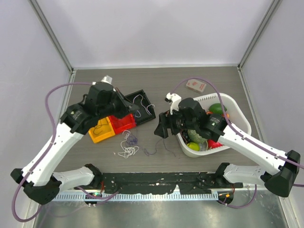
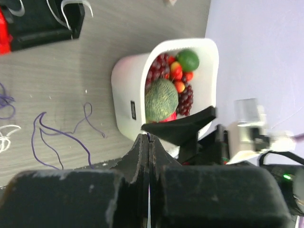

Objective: Untangle the cables

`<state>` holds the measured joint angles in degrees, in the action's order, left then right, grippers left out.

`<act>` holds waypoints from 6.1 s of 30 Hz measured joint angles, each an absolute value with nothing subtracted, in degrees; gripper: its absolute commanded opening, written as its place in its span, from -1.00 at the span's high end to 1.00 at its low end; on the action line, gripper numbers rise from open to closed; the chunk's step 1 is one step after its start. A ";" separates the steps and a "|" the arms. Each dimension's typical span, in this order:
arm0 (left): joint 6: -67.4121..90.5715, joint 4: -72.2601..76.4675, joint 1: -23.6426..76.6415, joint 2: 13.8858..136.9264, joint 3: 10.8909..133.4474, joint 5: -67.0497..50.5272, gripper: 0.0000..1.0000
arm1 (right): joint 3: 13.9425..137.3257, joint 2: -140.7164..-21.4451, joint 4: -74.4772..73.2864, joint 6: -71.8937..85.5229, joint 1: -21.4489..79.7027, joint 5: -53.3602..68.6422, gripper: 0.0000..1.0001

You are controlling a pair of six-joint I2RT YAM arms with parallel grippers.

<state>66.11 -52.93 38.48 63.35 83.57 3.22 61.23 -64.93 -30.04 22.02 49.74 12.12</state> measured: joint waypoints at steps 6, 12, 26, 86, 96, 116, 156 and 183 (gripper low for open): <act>67.51 -45.56 41.52 71.72 73.47 -5.63 1.00 | 61.54 -58.26 -30.55 22.70 49.74 1.76 -0.54; 64.38 -45.56 49.93 88.73 77.06 -6.63 1.00 | 69.14 -48.80 -29.39 22.63 49.74 -5.82 -0.54; 57.67 -51.66 55.75 102.91 82.98 -6.33 0.21 | 68.38 -48.14 -31.22 23.27 49.74 -10.22 -0.54; 31.27 -46.61 64.38 104.47 66.76 2.13 -0.09 | 67.16 -48.12 -31.83 24.18 49.74 -10.48 -0.53; 33.10 -46.09 64.38 102.13 65.56 6.15 1.00 | 67.16 -48.12 -31.83 24.21 49.74 -11.29 -0.49; 40.60 -54.94 44.66 70.48 77.23 10.46 1.00 | 67.16 -48.25 -31.97 24.40 49.74 -11.57 -0.48; 45.25 -60.03 -0.97 86.46 75.11 19.38 1.00 | 67.13 -49.39 -31.81 22.48 49.74 -13.02 -0.47; 43.31 -55.05 -1.89 70.65 67.26 6.61 -0.08 | 66.61 -60.05 -30.96 24.05 49.74 -6.20 -0.39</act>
